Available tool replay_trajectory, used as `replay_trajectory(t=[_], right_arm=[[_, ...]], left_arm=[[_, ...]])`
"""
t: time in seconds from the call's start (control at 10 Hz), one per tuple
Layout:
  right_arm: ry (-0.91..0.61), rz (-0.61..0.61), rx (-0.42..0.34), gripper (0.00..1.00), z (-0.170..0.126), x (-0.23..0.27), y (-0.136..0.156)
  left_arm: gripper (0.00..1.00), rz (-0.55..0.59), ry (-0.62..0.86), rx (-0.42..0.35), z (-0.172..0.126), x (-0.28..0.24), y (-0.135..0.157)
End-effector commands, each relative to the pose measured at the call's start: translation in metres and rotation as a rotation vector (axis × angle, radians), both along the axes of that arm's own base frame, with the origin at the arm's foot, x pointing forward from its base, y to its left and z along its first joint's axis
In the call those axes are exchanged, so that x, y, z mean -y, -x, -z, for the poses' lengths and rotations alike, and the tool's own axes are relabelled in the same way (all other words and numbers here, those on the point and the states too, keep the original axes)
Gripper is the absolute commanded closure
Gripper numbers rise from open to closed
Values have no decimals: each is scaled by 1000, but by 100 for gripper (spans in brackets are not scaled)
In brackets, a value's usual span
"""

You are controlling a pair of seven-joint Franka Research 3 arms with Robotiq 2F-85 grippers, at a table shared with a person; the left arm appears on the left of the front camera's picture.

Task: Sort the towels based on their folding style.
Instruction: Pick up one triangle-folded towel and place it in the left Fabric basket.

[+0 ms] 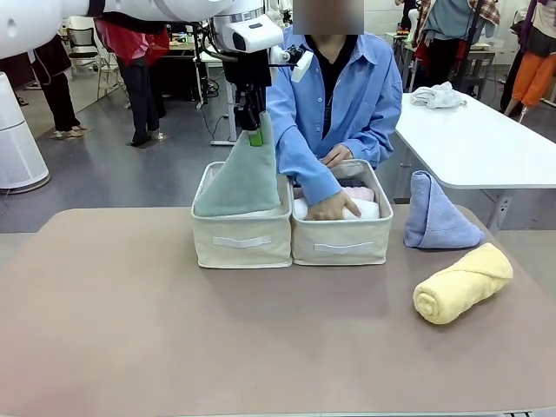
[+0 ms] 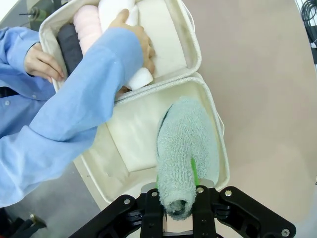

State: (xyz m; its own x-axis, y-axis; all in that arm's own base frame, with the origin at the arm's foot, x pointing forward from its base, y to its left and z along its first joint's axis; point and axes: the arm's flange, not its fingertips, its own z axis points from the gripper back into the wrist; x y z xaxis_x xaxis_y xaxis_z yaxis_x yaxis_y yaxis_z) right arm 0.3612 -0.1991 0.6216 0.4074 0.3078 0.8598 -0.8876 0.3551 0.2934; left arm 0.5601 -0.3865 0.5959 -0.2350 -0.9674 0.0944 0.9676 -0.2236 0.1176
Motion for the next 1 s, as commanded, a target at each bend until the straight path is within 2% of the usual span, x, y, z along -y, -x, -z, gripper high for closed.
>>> replay_trajectory(t=[0.0, 0.5, 0.9], right_arm=[[2, -6, -3, 0, 0, 0, 1], [2, -6, -3, 0, 0, 0, 1], [2, -6, -3, 0, 0, 0, 1]], left_arm=[[82, -5, 5, -14, -5, 11, -7], [82, -2, -17, -11, 36, 21, -15], [82, -14, -69, -63, 86, 30, -17]])
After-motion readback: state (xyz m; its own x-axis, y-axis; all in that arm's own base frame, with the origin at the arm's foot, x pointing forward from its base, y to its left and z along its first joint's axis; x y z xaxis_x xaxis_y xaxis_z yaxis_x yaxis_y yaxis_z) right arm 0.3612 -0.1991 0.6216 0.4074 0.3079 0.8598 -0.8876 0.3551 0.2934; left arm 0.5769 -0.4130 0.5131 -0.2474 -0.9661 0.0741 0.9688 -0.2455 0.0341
